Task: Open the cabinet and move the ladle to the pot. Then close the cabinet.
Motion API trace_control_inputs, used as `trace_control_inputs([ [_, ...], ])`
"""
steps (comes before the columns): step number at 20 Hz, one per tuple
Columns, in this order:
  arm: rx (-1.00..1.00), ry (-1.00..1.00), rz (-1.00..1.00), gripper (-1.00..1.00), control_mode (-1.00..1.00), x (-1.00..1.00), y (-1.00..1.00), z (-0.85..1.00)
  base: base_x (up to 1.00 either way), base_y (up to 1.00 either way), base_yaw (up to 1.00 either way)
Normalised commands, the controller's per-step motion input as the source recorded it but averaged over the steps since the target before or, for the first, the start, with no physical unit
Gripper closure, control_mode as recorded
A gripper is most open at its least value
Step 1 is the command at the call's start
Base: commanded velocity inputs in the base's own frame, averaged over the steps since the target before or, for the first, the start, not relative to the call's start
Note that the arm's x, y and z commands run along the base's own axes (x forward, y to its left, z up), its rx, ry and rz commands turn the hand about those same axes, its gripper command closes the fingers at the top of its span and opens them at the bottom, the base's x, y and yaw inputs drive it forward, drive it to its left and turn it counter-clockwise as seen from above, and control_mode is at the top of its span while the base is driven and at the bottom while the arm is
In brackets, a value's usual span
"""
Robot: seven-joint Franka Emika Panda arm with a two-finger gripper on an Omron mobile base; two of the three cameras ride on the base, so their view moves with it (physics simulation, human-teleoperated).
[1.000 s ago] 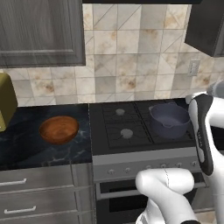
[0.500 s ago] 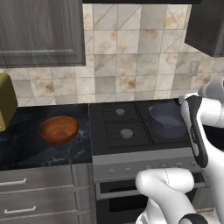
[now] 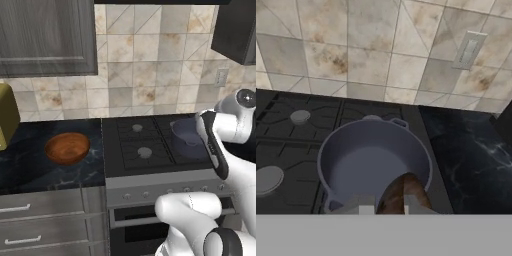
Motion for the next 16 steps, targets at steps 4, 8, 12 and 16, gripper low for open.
trace_control_inputs([
  [4, 0.0, 0.06, 0.0, 1.0, -1.0, 0.35, 0.0, -0.25, 0.0, 0.0, 0.0],
  [8, 0.0, 0.05, 0.0, 1.0, -1.0, 0.32, 0.0, -0.25, 0.0, 0.0, 0.0],
  [12, 0.0, 0.04, 0.0, 1.0, -1.0, 0.33, 0.0, -0.25, 0.0, 0.0, 0.0],
  [16, 0.0, 0.02, 0.0, 1.0, -1.0, 0.27, 0.0, -0.26, 0.0, 0.0, 0.0],
])
